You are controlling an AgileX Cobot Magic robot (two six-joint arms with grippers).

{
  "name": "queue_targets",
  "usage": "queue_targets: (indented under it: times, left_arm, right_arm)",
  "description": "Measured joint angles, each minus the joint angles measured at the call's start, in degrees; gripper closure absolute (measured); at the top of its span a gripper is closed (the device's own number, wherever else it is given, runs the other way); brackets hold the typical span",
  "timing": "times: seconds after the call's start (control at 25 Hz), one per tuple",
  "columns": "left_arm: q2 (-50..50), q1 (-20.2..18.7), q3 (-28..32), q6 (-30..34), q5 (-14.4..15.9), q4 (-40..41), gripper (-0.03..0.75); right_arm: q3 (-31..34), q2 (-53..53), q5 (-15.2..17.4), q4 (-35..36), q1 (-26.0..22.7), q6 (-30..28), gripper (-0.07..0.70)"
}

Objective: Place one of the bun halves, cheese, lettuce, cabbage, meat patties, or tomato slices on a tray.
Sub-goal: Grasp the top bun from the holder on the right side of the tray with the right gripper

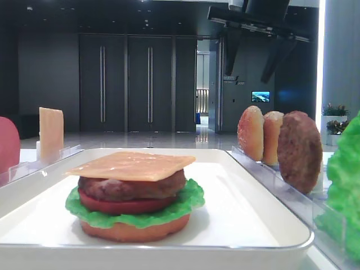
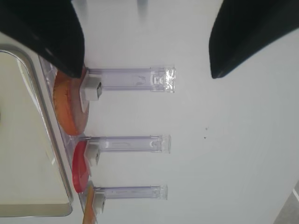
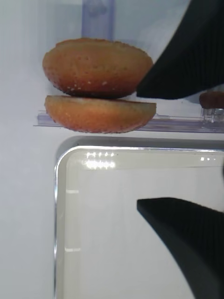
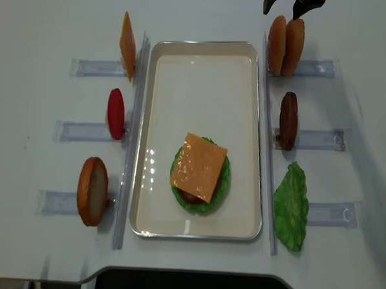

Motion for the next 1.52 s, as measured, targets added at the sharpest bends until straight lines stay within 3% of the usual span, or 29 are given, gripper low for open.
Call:
queue_targets:
  times: [0.8, 1.08, 1.52]
  left_arm:
    - [0.0, 0.0, 0.0, 0.0, 0.0, 0.0, 0.079]
    - [0.0, 0.0, 0.0, 0.0, 0.0, -0.1, 0.079]
    - [0.0, 0.0, 0.0, 0.0, 0.0, -0.1, 0.079]
  right_arm:
    - [0.0, 3.9, 0.0, 1.4, 0.7, -1.2, 0.197]
    - [0.0, 4.5, 0.0, -2.8, 0.7, -1.2, 0.197]
    - [0.0, 4.8, 0.0, -3.9, 0.6, -1.2, 0.197]
